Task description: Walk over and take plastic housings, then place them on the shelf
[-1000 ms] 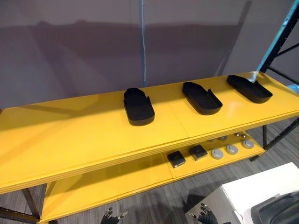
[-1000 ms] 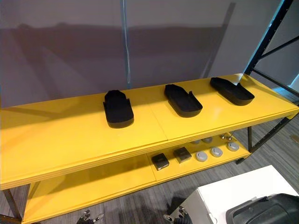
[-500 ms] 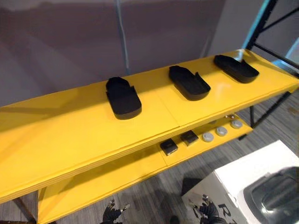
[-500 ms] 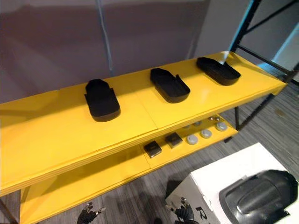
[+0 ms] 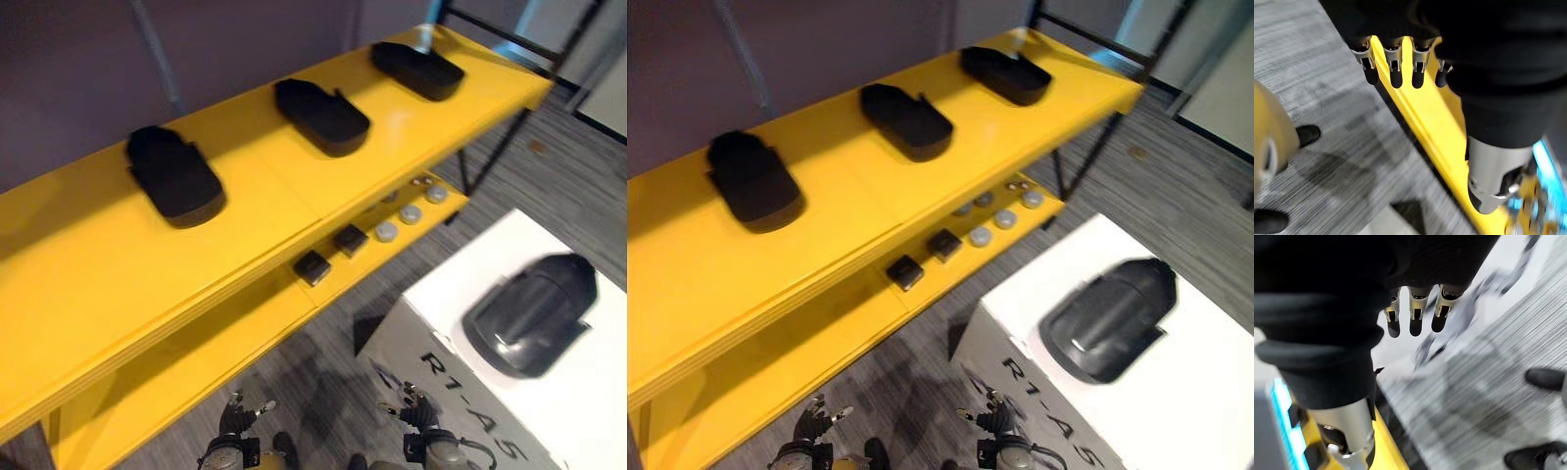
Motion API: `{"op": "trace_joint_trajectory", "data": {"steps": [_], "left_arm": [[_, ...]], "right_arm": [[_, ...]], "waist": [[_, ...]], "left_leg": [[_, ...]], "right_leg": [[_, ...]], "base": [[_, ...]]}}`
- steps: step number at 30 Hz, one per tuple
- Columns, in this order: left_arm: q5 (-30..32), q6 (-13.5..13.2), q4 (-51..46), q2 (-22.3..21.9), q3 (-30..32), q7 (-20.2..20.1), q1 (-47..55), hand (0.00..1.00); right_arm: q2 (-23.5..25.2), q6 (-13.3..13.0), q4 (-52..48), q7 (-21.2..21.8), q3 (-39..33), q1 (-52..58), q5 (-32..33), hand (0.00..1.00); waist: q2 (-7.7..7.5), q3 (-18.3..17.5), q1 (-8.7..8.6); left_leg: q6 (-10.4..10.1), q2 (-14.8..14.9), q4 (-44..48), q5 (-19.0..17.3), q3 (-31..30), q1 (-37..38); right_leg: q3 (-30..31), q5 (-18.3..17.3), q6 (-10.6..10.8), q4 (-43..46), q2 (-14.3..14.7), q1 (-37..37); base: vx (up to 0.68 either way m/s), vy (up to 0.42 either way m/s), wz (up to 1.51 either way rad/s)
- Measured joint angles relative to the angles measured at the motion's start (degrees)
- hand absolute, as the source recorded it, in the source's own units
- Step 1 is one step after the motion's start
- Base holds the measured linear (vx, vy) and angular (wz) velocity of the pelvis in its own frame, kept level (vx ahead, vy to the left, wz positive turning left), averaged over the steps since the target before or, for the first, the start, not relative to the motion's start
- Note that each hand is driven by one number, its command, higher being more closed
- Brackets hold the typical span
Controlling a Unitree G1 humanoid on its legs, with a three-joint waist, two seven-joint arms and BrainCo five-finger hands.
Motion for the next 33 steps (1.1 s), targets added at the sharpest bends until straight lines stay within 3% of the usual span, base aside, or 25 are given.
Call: {"op": "trace_joint_trajectory", "data": {"steps": [5,10,11,12,13,14,15,16,18,19,20,21,23,26,28,30,33], "left_arm": [[0.01,0.02,1.98,0.22,-0.75,-0.03,-0.36,0.00],[-0.12,0.00,3.05,-0.38,-2.14,-0.07,-0.08,0.00],[-0.52,-0.04,2.91,-0.47,-1.84,-0.02,0.33,0.00],[-0.78,-0.11,2.75,-0.42,-2.09,-0.01,0.45,0.00],[-1.21,-0.12,2.77,-0.19,-2.25,0.02,0.41,0.00],[-1.42,0.03,3.26,0.81,-2.37,0.00,0.17,0.00],[-1.74,0.03,3.68,1.23,-2.39,-0.08,-0.53,0.00],[-1.81,0.02,3.99,1.25,-2.31,-0.10,-1.31,0.00],[-1.73,0.04,4.17,1.16,-2.21,-0.22,-1.31,0.00],[-1.70,0.04,4.17,1.44,-2.22,-0.23,-1.31,0.00],[-1.66,0.03,4.16,1.41,-2.25,-0.25,-1.47,0.00],[-1.65,0.00,4.15,1.29,-2.29,-0.31,-1.54,0.00],[-1.66,-0.03,4.14,0.56,-2.28,-0.28,-0.62,0.00],[-1.70,-0.03,4.30,0.46,-2.28,-0.06,1.16,0.00],[-1.70,-0.03,4.44,0.46,-2.27,-0.02,1.76,0.00],[-1.68,-0.02,6.10,0.79,-2.23,0.01,1.63,0.00],[-1.64,-0.01,6.60,1.05,-2.24,-0.02,1.28,0.00]], "right_arm": [[-1.24,-0.01,0.17,-0.63,-0.96,0.63,-0.49,0.00],[-1.70,-0.01,0.34,-0.68,-2.80,0.65,-0.57,0.00],[-1.89,-0.01,0.33,-0.73,-3.02,-0.37,-0.57,0.00],[-1.99,0.03,0.61,-0.91,-2.97,-0.44,-0.56,0.00],[-2.00,0.03,0.80,-0.98,-2.77,-0.55,-0.57,0.00],[-1.84,0.02,1.73,-1.09,-2.87,-1.04,-0.57,0.00],[-1.73,0.15,1.98,-1.13,-2.90,-1.01,-0.57,0.00],[-1.87,0.16,1.89,-1.17,-2.92,-0.37,-0.59,0.00],[-2.29,0.13,1.86,-1.17,-2.93,-0.14,-0.58,0.00],[-2.22,0.11,1.86,-1.18,-2.90,0.35,-0.56,0.00],[-2.21,0.01,1.72,-1.43,-3.34,0.75,-0.30,0.00],[-2.21,0.02,1.83,-1.51,-3.60,0.72,-0.30,0.00],[-3.34,0.00,2.29,-1.76,-4.18,0.58,-0.30,0.00],[-3.27,0.00,2.79,-1.88,-4.31,0.98,-0.31,0.00],[-3.21,-0.01,3.58,-1.85,-5.18,1.65,-0.27,0.00],[-3.43,0.00,4.08,-1.92,-5.73,2.39,-0.30,0.00],[-2.28,-0.03,4.11,-1.92,-6.83,3.57,-0.28,0.00]], "waist": [[0.83,0.05,-1.00],[3.31,1.04,-2.87],[4.20,1.55,-2.83],[4.55,1.63,-2.71],[4.72,1.66,-2.76],[5.26,1.97,-3.88],[4.94,2.05,-4.57],[4.84,2.08,-4.80],[5.84,2.23,-4.74],[5.91,2.27,-4.86],[5.72,2.42,-5.10],[5.63,2.59,-5.09],[5.29,3.12,-4.41],[5.30,3.13,-3.86],[5.58,3.16,-3.45],[6.14,2.56,-3.29],[4.46,1.93,-3.41]], "left_leg": [[-1.11,2.30,-0.06,0.72,2.65,3.47],[-1.52,5.66,4.00,0.39,7.99,5.97],[-1.56,6.71,3.11,0.39,11.56,7.71],[-1.92,6.76,1.45,0.06,13.82,9.44],[-2.84,6.68,0.32,-0.72,14.47,10.64],[-4.63,7.23,-1.16,-2.38,14.24,11.72],[-5.26,7.30,-1.14,-1.95,14.36,11.61],[-5.43,7.40,-0.51,-1.91,15.26,11.71],[-5.05,10.13,3.47,-2.04,15.32,11.51],[-4.70,12.80,8.45,-2.08,15.10,10.71],[-3.00,15.00,13.53,-3.16,12.68,9.40],[-3.36,15.01,15.00,-4.31,10.63,9.03],[-6.34,9.31,15.51,-8.13,-4.56,6.14],[-6.99,2.43,8.84,-8.45,-19.71,3.59],[-6.60,1.83,4.24,-7.35,-21.83,3.59],[-4.84,1.74,1.47,-2.23,-22.56,4.71],[-3.66,-0.36,-2.27,-1.39,-22.40,6.44]], "right_leg": [[7.20,2.07,-0.99,-0.73,2.26,-0.02],[15.77,5.46,0.04,-1.54,4.84,-2.02],[5.52,2.72,-0.77,-0.62,1.14,-3.76],[-3.37,2.57,-1.03,2.24,-1.77,-4.97],[-9.24,2.66,-1.15,4.73,-3.77,-5.72],[-16.47,1.35,-1.23,10.00,-6.01,-7.36],[-19.49,0.45,-2.05,12.55,-7.04,-8.25],[-20.43,-0.20,-2.52,13.83,-7.16,-9.20],[-17.50,0.12,-3.28,11.58,-4.54,-8.82],[-16.63,0.23,-3.50,10.15,-3.06,-7.62],[-15.87,0.44,-3.88,8.21,-1.67,-5.85],[-15.21,0.62,-4.16,7.55,-1.23,-5.05],[-11.37,0.76,-4.31,6.64,-0.33,-3.34],[-7.54,1.06,-3.82,6.25,0.31,-2.43],[-5.74,1.04,-3.38,5.86,1.07,-1.82],[-4.48,0.37,-2.25,6.08,1.82,-0.61],[-4.58,0.07,-1.40,5.92,-0.09,-0.37]], "base": [[-0.08,-0.052,-0.81],[-0.09,-0.023,-1.29],[-0.15,0.069,-1.93],[-0.13,0.109,-1.75],[-0.05,0.146,-1.21],[0.01,0.063,-0.68],[-0.01,-0.083,-0.57],[-0.02,-0.199,-0.66],[0.00,-0.202,-0.83],[0.01,-0.229,-0.54],[0.01,-0.263,-0.47],[-0.01,-0.143,-0.52],[-0.01,-0.026,-0.84],[0.04,0.026,-0.82],[0.04,0.052,-0.56],[0.09,0.131,-0.39],[0.13,0.121,0.05]]}}
